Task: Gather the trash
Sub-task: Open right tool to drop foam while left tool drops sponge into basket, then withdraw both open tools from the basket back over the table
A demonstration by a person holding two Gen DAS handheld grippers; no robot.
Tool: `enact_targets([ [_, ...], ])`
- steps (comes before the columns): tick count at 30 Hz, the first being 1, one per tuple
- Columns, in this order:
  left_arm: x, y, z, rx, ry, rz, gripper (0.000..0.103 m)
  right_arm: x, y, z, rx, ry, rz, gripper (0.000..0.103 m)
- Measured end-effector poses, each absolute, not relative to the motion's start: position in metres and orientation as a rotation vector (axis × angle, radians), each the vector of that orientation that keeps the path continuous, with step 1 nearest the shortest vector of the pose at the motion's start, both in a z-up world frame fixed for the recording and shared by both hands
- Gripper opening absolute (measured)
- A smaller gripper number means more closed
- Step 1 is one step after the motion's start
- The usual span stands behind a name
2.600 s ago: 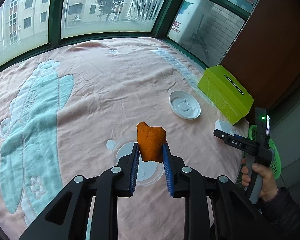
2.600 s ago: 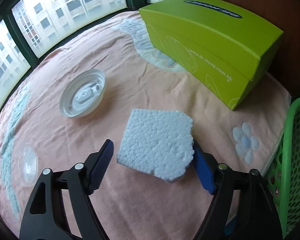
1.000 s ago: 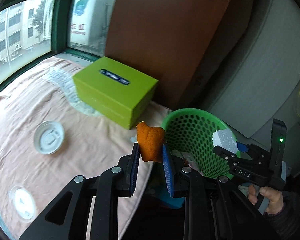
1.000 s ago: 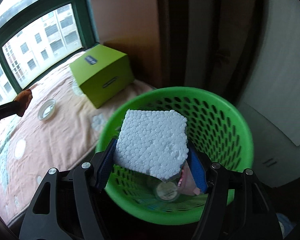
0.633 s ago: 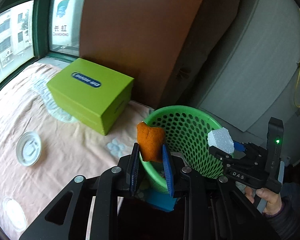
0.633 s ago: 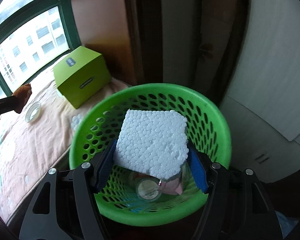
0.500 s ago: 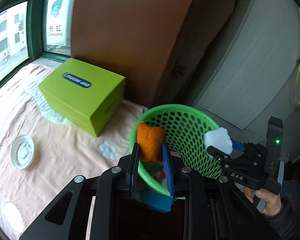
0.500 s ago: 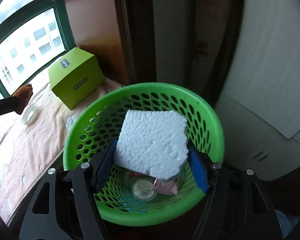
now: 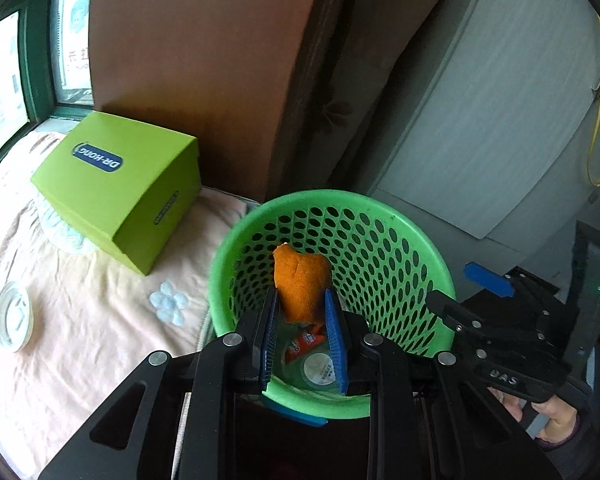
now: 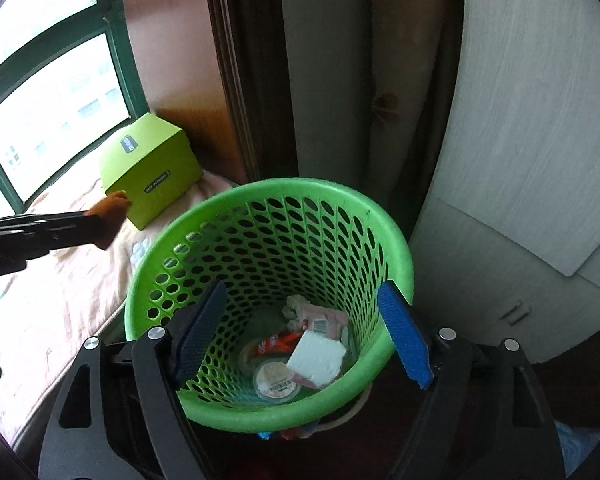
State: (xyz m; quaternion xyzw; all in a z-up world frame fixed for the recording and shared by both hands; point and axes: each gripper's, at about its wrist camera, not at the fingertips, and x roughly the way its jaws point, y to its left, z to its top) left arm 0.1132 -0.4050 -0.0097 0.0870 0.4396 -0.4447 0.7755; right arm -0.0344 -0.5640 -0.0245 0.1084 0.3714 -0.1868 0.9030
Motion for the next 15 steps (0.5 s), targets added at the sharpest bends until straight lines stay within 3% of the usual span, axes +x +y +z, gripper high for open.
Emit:
enact_targets([
  [9, 0.110, -0.422, -0.020, 0.198, 0.978, -0.970, 0.024, -0.045, -0.564, -0.023, 0.232, 0.757, -0.382, 0.080],
  [10, 0.109, -0.423, -0.020, 0.197, 0.979, -0.970, 0.027, -0.046, -0.564, -0.024, 0.234, 0.757, -0.382, 0.080],
  [11, 0.109, -0.424, -0.021, 0.196, 0.982, -0.971, 0.037, -0.046, -0.564, -0.025, 0.235, 0.758, -0.383, 0.080],
  [15, 0.106, -0.425, -0.021, 0.193, 0.969, -0.980, 0.047, -0.049, -0.564, -0.027, 0.242, 0.760, -0.384, 0.080],
])
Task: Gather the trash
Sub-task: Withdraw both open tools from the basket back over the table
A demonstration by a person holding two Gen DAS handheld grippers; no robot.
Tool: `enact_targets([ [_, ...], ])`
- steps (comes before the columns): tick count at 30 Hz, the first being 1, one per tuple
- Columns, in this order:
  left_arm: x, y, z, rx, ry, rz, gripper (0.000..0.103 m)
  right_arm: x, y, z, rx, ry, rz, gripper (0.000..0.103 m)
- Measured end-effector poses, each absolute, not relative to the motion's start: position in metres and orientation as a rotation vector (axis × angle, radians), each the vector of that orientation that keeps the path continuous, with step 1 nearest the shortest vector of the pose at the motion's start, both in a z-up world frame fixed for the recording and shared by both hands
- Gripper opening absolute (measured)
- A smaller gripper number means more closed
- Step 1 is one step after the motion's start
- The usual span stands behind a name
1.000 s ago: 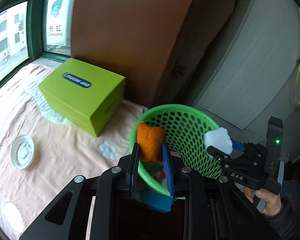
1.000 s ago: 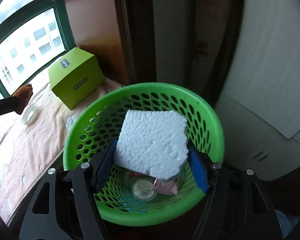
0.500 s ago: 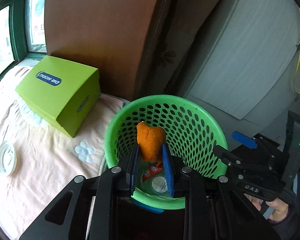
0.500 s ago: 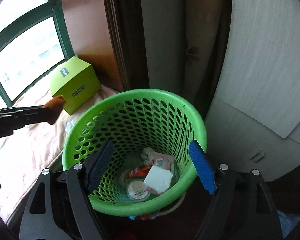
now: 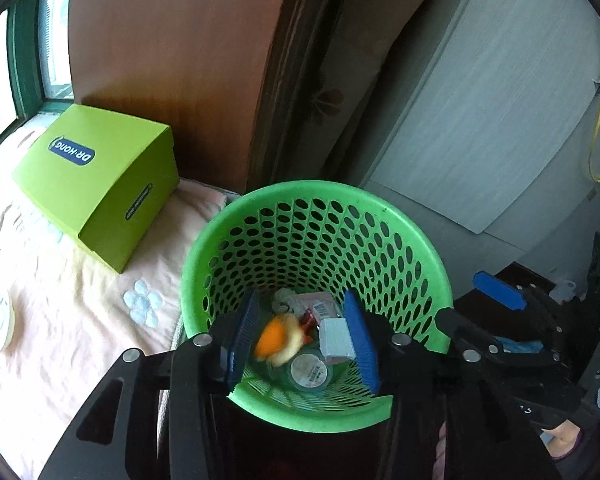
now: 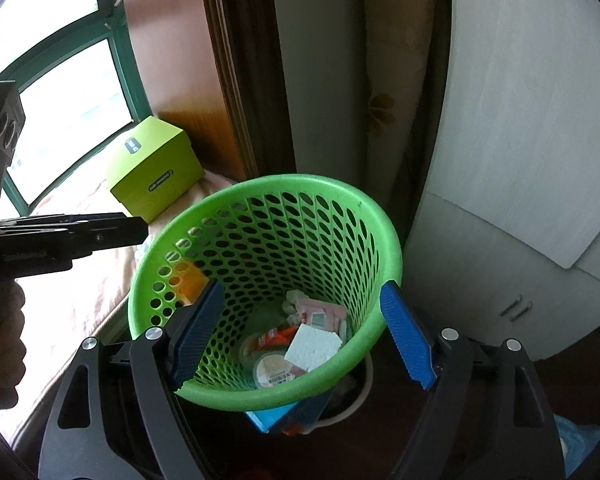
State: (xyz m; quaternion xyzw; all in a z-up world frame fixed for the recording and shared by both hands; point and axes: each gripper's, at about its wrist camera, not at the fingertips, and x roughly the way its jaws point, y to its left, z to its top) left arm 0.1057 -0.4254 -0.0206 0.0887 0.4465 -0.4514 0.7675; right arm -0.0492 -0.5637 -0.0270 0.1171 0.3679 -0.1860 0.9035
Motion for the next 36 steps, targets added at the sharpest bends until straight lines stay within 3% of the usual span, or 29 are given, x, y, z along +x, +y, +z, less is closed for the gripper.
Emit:
enact_targets([
  [1, 0.105, -0.425, -0.020, 0.192, 0.969, -0.978, 0.054, -0.050, -0.564, -0.027, 0.243, 0.761, -0.385, 0.080],
  [6, 0.103, -0.414, -0.016, 0.195, 0.954, -0.961, 0.056, -0.050, -0.557, -0.025, 0.245, 0.759, -0.372, 0.080],
  [17, 0.112, -0.338, -0.006, 0.172, 0.910, -0.817, 0.078, -0.033, -0.516, -0.016, 0.228, 0.744, -0.284, 0.082],
  [29, 0.138, -0.204, -0.017, 0.083, 0.919, -0.569, 0.091, 0.007, -0.448, -0.010, 0.203, 0.738, -0.136, 0.084],
  [36, 0.152, -0.125, -0.042, 0.055, 0.954, -0.415, 0.093, 0.034, -0.403, -0.008, 0.175, 0.742, -0.043, 0.086],
])
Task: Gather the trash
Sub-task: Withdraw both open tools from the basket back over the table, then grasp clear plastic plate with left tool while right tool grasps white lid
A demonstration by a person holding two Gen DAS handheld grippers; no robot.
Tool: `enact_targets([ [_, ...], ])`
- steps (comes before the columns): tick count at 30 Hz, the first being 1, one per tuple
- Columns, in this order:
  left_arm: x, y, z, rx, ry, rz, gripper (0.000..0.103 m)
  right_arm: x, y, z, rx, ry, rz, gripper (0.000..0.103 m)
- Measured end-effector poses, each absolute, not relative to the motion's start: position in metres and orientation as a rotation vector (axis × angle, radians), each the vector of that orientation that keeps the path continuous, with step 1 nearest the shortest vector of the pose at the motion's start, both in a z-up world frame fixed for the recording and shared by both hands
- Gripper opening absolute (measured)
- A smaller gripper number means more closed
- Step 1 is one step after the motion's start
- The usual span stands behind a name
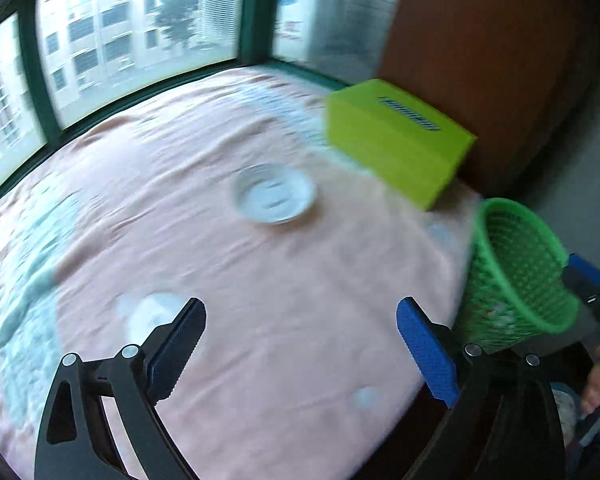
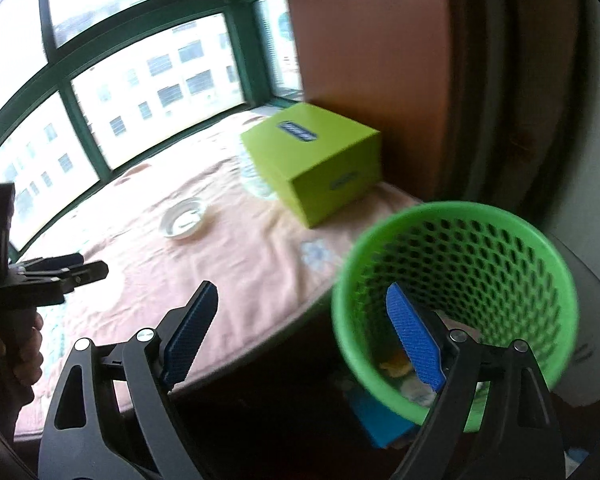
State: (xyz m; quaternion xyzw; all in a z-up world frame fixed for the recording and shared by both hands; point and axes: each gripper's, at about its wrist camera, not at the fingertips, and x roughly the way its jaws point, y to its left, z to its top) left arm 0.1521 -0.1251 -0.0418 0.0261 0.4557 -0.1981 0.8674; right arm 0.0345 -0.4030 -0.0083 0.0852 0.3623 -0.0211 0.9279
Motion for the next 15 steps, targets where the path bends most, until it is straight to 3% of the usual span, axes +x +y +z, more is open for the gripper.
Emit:
enact_targets([
  [7, 0.160, -0.059, -0.076, 0.029, 1.017, -0.308, 0.093, 0.060, -0.360, -0.021, 0.157, 0.775, 0.038, 0.087],
  [15, 0.174, -0.035, -0.107, 0.021, 1.079, -0.300, 0.093, 0.080, -0.331, -0.033, 0.140, 0.816, 0.087, 0.087],
])
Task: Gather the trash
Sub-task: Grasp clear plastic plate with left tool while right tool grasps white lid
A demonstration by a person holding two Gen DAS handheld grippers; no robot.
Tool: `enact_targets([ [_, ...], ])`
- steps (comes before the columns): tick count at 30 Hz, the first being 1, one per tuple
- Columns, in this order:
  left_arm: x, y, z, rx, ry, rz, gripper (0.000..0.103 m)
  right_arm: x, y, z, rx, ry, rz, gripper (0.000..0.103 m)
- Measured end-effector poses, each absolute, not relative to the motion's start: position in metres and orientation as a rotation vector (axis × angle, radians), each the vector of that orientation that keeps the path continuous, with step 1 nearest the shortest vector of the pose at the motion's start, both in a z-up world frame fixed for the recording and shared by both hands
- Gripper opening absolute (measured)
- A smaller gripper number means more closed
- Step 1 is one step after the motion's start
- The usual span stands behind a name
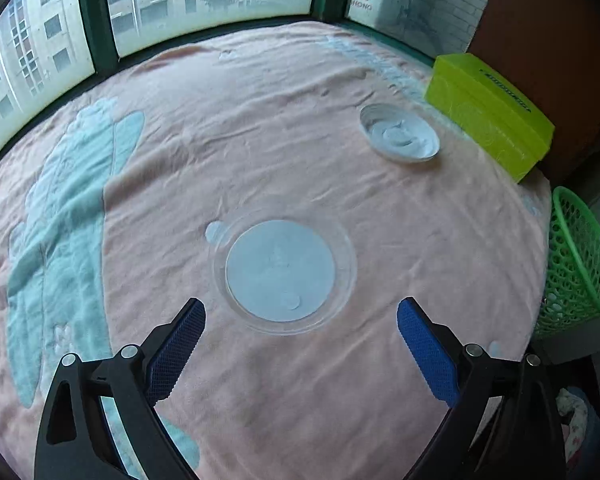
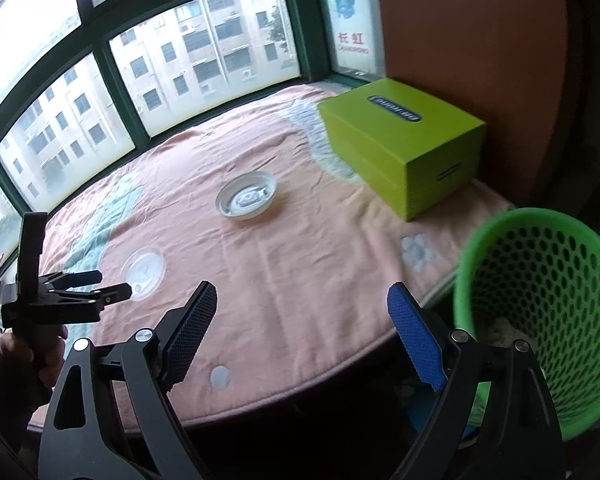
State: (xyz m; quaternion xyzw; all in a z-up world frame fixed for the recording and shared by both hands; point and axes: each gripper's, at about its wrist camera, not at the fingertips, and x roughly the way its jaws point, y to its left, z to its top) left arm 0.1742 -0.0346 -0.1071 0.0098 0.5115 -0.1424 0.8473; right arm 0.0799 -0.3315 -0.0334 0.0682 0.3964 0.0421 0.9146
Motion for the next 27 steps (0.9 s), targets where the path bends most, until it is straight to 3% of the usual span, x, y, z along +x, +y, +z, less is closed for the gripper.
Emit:
enact_targets([
  [24, 0.214, -0.043, -0.137, 0.073, 1.137, -0.309, 0.094, 0.130, -0.311, -0.070, 0.104, 0.910, 0.136, 0.087],
  [27, 0.215, -0.042, -0.135, 0.063, 1.119, -0.317, 0.090, 0.138, -0.308, -0.072, 0.097, 0.916, 0.143, 0.087],
])
